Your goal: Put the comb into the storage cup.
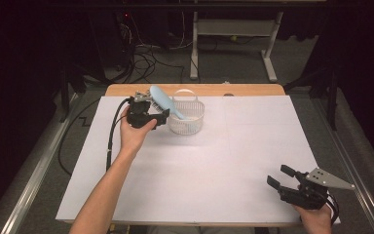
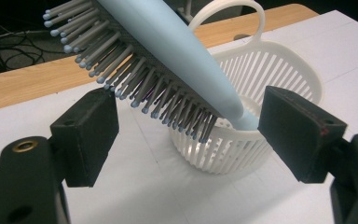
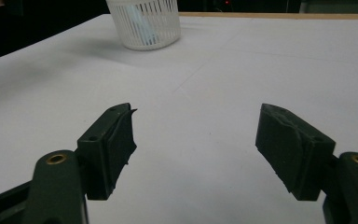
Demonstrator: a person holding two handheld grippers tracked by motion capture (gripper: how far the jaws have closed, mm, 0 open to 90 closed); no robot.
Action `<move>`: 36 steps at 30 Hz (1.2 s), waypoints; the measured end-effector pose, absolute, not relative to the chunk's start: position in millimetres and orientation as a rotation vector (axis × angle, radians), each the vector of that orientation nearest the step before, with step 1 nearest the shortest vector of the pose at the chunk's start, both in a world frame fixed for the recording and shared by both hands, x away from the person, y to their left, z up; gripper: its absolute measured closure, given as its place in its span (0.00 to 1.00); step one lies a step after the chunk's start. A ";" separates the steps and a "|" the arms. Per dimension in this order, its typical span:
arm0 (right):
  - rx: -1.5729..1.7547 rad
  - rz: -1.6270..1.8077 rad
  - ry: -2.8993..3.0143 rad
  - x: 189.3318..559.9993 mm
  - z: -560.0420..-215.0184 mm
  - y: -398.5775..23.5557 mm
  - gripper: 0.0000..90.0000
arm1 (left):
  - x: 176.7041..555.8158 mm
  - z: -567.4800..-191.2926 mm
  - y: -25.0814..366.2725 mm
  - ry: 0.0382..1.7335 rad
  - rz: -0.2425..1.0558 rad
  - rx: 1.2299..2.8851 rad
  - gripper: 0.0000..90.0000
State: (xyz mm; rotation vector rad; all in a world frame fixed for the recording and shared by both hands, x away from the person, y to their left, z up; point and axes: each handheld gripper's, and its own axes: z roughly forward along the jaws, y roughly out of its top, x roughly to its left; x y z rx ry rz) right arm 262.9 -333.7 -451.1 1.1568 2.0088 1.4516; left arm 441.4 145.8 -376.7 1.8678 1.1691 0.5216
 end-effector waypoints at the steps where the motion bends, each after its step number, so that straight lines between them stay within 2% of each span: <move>1: 1.157 1.452 2.008 262.9 -451.1 -333.8 0.32 | 440.9 -376.6 145.9 1.169 0.523 1.868 0.23; 36: 1.159 1.452 2.006 262.9 -451.0 -333.7 0.32 | 419.4 -372.9 159.9 1.130 0.558 1.852 0.23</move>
